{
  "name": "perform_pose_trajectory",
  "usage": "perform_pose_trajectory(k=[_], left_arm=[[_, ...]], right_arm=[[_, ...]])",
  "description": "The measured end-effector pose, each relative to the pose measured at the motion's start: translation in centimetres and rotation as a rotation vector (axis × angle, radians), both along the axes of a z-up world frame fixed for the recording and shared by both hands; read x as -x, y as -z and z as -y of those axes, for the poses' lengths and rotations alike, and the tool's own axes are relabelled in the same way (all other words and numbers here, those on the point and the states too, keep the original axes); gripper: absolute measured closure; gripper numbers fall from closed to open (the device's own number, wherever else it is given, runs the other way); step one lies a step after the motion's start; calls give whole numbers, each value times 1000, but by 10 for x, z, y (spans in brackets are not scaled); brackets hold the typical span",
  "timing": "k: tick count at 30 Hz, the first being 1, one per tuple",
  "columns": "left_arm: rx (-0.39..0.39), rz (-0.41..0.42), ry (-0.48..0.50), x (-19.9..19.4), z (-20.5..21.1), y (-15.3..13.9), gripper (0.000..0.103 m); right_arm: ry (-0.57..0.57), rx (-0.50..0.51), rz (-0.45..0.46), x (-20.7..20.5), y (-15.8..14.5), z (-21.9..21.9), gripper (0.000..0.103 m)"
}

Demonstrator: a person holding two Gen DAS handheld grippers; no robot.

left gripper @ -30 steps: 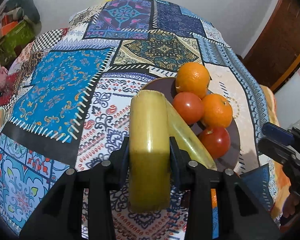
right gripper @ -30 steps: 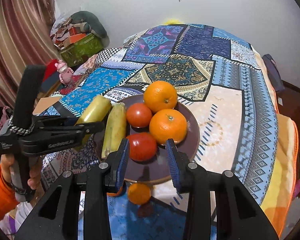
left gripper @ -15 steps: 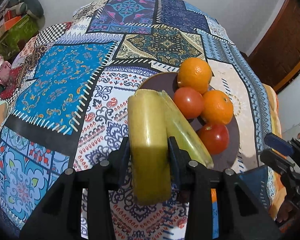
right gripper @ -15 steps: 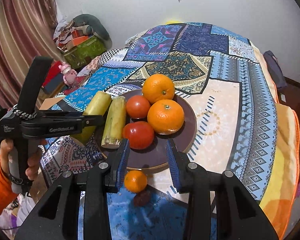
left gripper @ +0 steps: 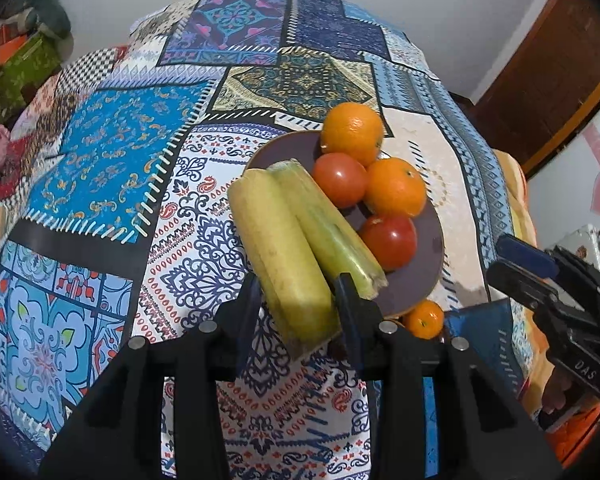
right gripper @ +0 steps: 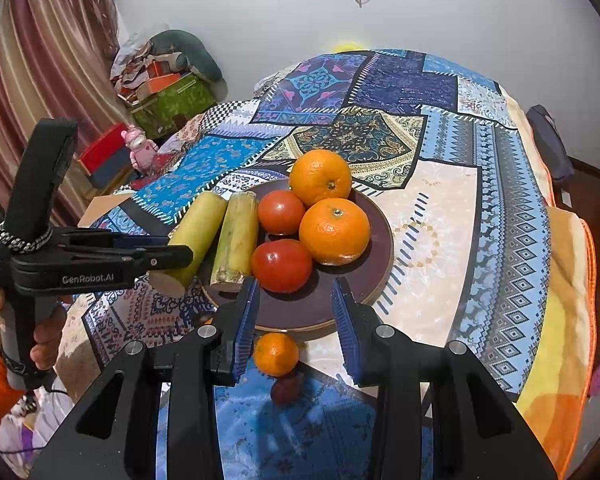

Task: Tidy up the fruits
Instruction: 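Grasp a mandarin on the quilt with the right tool while the left tool grasps another mandarin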

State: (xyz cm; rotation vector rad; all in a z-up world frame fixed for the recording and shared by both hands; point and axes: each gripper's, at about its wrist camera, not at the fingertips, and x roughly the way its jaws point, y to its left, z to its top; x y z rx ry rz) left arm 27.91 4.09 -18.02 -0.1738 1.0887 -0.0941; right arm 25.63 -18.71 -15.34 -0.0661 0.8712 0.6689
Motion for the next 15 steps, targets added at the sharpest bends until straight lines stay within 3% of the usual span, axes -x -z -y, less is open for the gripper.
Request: perform_pose_trajectory(k=[10,15], left_arm=[[-66,29,48,-4,20,-2,62],[-60,31,59,0,18,-2,60]], right_arm=[[-1,10,-4,7,2,-1,68],[-2,17,-21,12,8,-2,68]])
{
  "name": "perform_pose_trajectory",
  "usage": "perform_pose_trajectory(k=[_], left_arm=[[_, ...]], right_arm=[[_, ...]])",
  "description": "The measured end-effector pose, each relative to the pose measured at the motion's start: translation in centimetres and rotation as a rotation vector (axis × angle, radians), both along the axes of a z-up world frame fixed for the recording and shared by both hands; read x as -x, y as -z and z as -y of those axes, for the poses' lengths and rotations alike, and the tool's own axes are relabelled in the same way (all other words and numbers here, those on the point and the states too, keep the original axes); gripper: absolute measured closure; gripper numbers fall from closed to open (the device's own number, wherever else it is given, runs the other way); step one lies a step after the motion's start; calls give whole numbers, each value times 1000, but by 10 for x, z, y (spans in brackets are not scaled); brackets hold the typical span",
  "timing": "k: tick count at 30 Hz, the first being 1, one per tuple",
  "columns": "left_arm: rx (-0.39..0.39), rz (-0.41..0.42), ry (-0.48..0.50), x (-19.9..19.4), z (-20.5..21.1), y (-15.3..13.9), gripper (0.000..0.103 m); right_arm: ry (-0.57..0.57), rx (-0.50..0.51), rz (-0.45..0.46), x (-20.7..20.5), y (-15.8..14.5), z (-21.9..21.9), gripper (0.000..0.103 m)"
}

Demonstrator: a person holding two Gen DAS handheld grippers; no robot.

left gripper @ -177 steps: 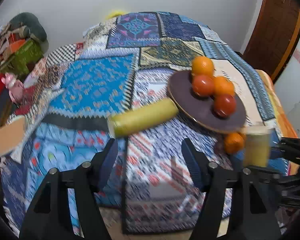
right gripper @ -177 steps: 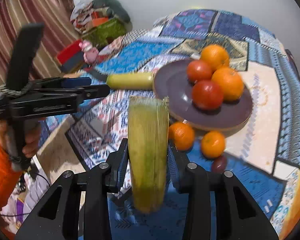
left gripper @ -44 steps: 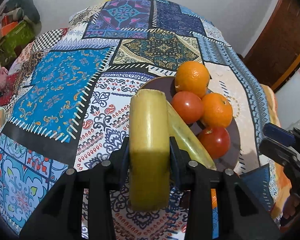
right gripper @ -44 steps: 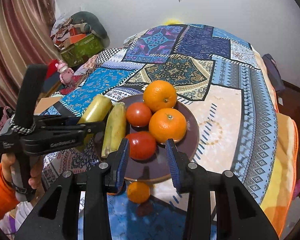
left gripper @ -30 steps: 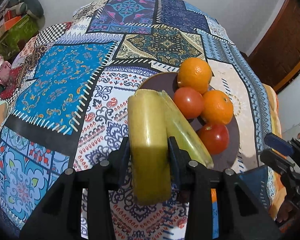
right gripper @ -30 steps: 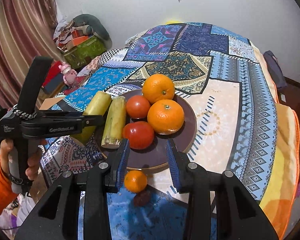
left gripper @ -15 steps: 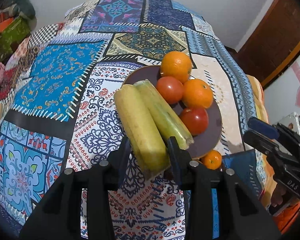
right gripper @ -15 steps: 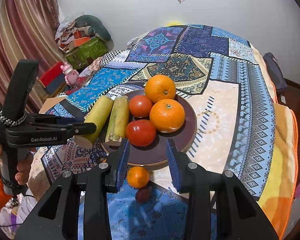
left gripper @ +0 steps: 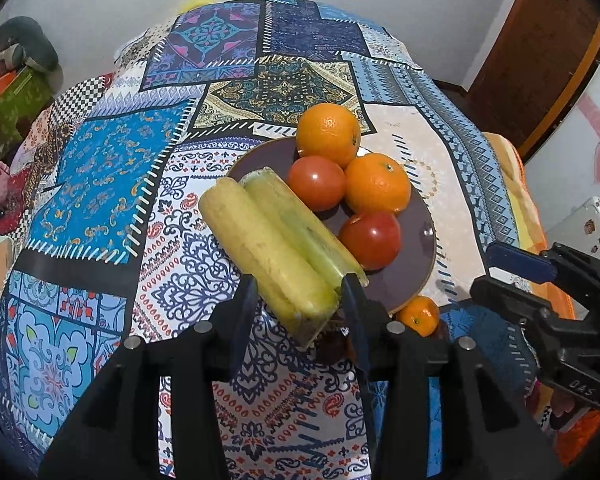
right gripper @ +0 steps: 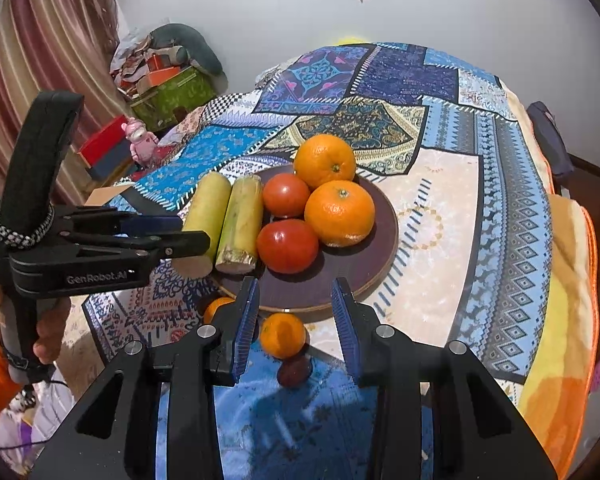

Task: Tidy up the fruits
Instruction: 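Grasp a mandarin on the quilt with the right tool while the left tool grasps another mandarin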

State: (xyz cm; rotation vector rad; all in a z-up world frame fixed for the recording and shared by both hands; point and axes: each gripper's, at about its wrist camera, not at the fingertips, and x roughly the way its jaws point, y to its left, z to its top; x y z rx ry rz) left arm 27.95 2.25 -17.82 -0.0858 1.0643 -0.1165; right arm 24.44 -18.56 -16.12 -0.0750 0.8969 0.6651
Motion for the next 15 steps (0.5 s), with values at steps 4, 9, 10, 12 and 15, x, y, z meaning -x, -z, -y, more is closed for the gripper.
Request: perform_pose_trajectory(k=[4,9,10,12,15], left_arm=[[5,13,0,11,-3,-5,58],[7,31,11,30,-3,-8,55],[4,35,13,35,-2,-8,55],[9,34,20,41,1,-6,55],[25,25,38,49,6,-1,55]], right_arm=[[2,2,-16,3,5,1,68],[4,6,-44,8,14,1,68],[5,7,-50,9,16,1,68],[6,13,-65,11,22,0,68],[4,26,-87,12,31,-3,68]])
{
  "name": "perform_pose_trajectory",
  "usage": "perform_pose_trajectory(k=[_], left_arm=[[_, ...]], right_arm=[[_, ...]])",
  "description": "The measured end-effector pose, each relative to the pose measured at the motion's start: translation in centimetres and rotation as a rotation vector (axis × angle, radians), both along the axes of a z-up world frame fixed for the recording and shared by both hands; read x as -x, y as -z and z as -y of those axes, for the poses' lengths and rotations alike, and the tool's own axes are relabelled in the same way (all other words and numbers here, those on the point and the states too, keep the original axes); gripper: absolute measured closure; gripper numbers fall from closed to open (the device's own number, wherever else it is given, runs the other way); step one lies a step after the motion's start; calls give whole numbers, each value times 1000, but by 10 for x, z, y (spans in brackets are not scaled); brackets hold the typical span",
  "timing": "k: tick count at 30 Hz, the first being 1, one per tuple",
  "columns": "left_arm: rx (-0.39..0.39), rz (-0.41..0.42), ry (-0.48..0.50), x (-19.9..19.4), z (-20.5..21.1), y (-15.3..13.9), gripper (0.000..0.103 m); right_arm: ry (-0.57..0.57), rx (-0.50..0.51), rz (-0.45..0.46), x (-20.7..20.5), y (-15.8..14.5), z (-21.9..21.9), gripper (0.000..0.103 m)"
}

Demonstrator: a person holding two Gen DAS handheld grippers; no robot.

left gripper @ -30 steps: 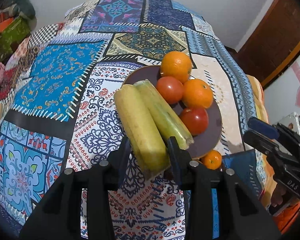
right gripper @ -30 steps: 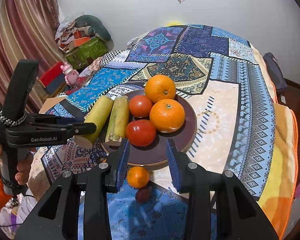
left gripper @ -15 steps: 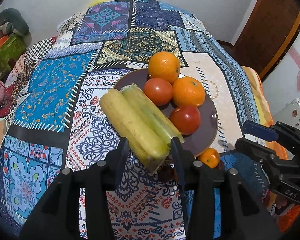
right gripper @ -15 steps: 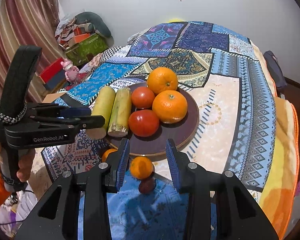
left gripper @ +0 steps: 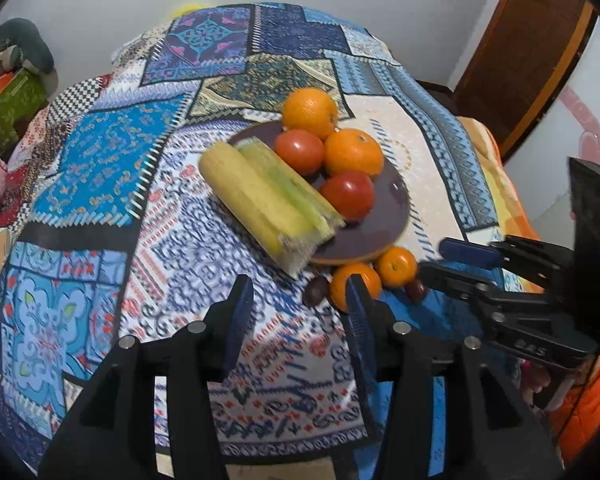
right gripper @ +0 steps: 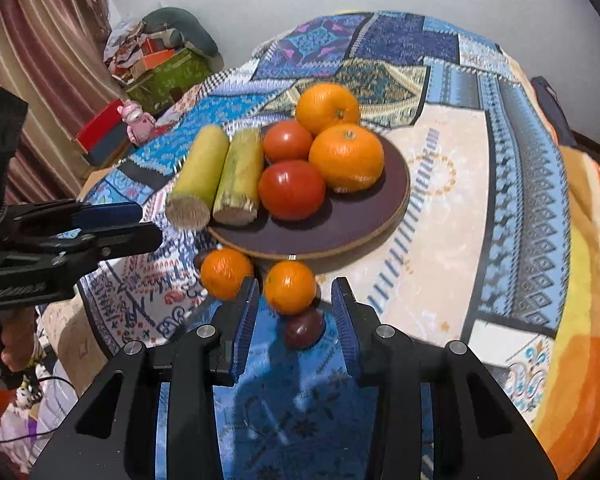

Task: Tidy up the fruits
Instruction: 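Grasp a mandarin on the quilt with the right tool while the left tool grasps another mandarin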

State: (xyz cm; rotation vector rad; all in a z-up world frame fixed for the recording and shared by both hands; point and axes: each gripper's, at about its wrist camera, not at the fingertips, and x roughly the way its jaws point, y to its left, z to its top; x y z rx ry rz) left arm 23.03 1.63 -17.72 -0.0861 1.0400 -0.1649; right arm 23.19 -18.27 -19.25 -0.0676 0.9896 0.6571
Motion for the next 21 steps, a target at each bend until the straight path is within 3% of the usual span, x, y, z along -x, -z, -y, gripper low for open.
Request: perform_pose_trajectory(k=[13,21], left_arm=[[30,-15,64,3,21,16,55],[10,-12,99,-6,35,21,55]], right_arm=[[-40,63,-34,-10,19,-21,68],[-33,28,-36,-8,20,-12,71]])
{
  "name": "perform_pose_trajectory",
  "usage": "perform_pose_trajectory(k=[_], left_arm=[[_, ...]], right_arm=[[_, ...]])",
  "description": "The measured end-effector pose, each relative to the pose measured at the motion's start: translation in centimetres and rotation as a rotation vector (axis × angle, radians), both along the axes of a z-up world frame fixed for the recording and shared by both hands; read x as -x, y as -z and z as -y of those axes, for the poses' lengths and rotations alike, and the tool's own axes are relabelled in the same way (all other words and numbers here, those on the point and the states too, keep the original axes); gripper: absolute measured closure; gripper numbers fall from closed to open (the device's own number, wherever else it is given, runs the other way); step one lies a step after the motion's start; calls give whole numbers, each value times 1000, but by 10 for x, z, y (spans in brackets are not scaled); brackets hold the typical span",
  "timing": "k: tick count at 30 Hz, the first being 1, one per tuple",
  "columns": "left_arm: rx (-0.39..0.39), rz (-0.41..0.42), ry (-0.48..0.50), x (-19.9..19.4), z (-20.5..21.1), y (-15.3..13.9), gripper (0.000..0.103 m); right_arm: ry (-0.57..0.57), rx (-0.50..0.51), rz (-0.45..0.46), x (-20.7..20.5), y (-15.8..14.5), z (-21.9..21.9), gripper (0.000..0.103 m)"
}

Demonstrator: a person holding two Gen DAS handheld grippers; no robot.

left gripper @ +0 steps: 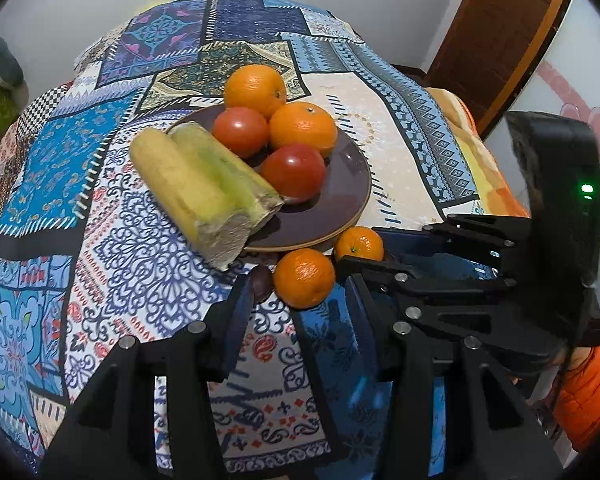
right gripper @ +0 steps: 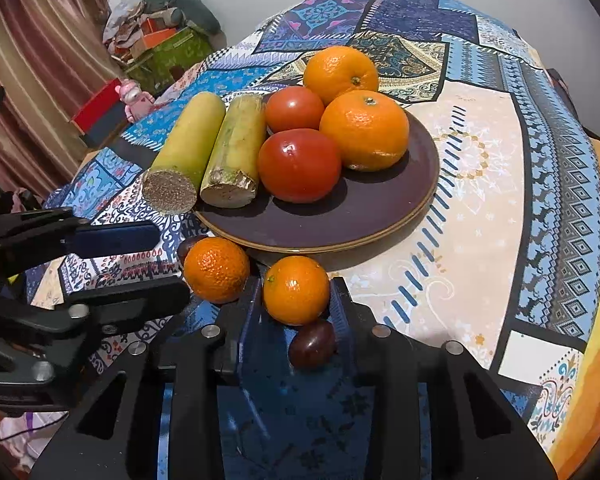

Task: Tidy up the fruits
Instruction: 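Grasp a mandarin on the quilt with the right tool while the left tool grasps another mandarin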

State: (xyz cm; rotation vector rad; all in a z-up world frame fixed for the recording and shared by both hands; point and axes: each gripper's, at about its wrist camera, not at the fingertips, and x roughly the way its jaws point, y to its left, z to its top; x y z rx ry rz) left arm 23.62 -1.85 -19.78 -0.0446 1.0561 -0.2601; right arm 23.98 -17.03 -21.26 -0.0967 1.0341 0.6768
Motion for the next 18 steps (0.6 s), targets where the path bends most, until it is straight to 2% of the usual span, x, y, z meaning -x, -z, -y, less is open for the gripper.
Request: perform_pose_trajectory(k=[6,10,16,18], left_arm=[[0,-4,18,-9,11,6,55],[-52,0,13,-14,17,12,55],[-92,12,9,-17,21,17,66],[-88,12,14,-17,19,18,66]], right_arm=[[19,-6,39,0,-13,16,71],[46,-15,55,-2,-20,29,71],[71,-23,50,-3,-21,39,71],[77,-29,47,-3,-20,41,71]])
